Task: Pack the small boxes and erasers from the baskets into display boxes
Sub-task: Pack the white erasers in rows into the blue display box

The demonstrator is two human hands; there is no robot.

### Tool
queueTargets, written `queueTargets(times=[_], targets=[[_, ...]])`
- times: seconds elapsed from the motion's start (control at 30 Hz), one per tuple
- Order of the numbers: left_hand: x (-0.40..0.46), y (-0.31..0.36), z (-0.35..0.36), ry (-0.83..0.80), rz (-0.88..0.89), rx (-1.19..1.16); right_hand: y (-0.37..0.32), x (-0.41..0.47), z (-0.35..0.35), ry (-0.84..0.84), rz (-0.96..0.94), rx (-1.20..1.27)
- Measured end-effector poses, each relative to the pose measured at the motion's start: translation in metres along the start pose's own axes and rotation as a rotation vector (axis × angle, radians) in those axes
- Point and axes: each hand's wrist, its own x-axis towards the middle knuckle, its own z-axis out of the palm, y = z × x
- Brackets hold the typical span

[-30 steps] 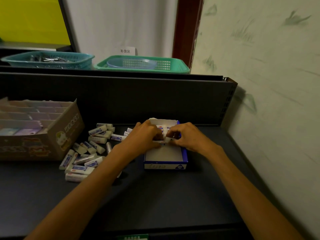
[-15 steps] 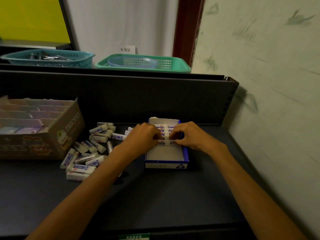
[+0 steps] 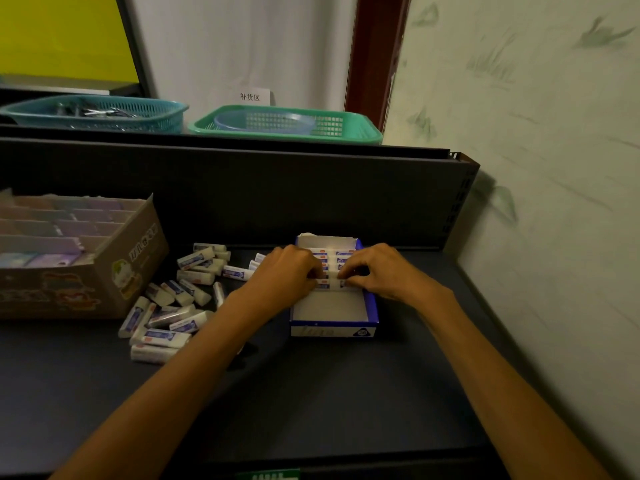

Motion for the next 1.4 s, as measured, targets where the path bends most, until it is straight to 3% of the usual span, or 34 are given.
queueTargets(times=[0.23,0.37,0.53,0.73,1.07,1.4], targets=[[-0.008,-0.001,-0.009,0.073,-0.013,-0.061,-0.004,0.002,-0.004,-0.024,-0.005,0.021],[-0.021,-0.016,-0.025,0.147,-0.058,-0.002,-0.013,0.004,-0.005,0.090,-0.030,0.081],[-0.057,-0.052,-0.044,0.129,-0.158,0.059,-0.044,0.013,0.004,0.184,-0.087,0.060],[-0.088,-0.091,-0.051,0.103,-0.245,0.068,-0.087,0.035,0.020,0.148,-0.100,0.010],[-0.086,-0.143,-0.047,0.060,-0.185,-0.025,-0.144,0.061,0.043,0.114,-0.057,-0.043],[-0.067,-0.156,-0.031,0.016,-0.196,-0.044,-0.151,0.079,0.056,0.056,0.023,-0.096]])
